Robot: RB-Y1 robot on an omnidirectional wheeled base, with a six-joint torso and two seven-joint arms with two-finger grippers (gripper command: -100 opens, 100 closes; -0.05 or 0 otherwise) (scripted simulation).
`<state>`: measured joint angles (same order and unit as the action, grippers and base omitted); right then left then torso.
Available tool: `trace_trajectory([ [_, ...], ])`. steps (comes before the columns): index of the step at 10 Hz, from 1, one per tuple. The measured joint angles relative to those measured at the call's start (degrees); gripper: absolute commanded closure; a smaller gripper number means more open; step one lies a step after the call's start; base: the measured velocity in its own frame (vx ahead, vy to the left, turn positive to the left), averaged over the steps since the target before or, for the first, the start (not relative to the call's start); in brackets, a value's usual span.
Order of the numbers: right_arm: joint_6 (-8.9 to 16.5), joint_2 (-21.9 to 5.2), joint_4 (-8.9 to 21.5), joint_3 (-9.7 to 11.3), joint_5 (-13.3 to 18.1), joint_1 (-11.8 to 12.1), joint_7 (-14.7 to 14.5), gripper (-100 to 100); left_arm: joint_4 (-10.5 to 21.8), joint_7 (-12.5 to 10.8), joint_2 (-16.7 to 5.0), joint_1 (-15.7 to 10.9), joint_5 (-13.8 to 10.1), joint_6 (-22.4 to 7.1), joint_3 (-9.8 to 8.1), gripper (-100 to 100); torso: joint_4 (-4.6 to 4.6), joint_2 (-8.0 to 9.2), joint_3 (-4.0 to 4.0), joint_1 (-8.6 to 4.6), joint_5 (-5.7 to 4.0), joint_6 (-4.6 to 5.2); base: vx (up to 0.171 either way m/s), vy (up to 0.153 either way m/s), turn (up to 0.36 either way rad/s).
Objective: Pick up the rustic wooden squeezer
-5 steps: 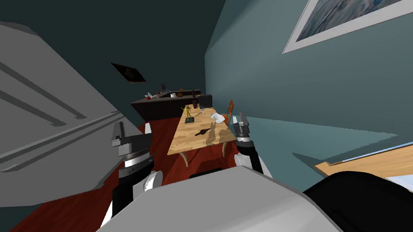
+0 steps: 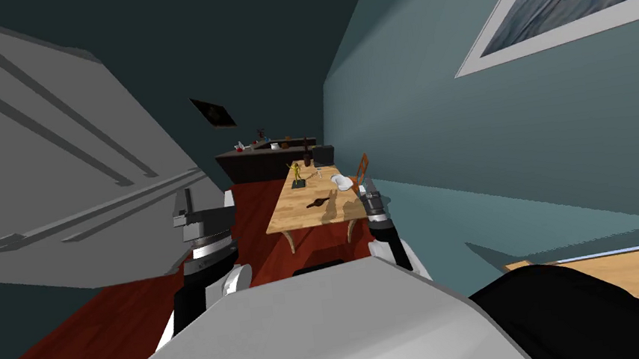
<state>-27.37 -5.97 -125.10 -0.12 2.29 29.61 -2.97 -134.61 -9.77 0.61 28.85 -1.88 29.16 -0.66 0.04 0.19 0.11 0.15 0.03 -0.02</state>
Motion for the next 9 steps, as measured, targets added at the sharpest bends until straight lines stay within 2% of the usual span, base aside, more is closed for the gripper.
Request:
trace_trajectory([
  [1,0.1,-1.4,1.1,-0.3,0.5,0.8,-0.6,-100,0.0,0.0,0.0,0.0,0.0,0.0,0.00,0,0.01,0.02,0.01,0.03,0.01,0.00,-0.048,0.062,0.219],
  [3,1.2,-4.5,5.5,-1.5,1.6,0.1,-2.0,-100,0.0,0.0,0.0,0.0,0.0,0.0,0.00,0,0.01,0.01,0.01,0.04,0.01,-0.01,-0.061,0.068,0.278],
  [5,1.1,-7.9,9.2,-3.0,2.7,2.4,-3.4,-100,0.0,0.0,0.0,0.0,0.0,0.0,0.00,0,0.02,0.07,0.04,0.11,0.03,0.00,-0.050,0.065,0.205],
  [6,2.0,-8.7,9.8,-3.3,3.1,2.1,-4.0,-100,0.0,0.0,0.0,0.0,0.0,0.0,-0.01,0,0.01,0.01,0.01,0.00,0.01,0.03,-0.040,0.039,0.250],
  [8,3.7,-11.3,13.8,-4.5,4.6,1.5,-5.6,-100,0.0,0.0,0.0,0.0,0.0,0.0,0.00,0,0.01,-0.02,0.00,-0.03,0.00,-0.01,-0.049,0.063,0.378],
  [9,4.9,-12.8,15.9,-5.1,5.7,1.5,-6.7,-100,0.0,0.0,0.0,0.0,0.0,0.0,0.00,0,0.01,0.02,0.01,0.03,0.01,-0.02,-0.033,0.049,0.114],
])
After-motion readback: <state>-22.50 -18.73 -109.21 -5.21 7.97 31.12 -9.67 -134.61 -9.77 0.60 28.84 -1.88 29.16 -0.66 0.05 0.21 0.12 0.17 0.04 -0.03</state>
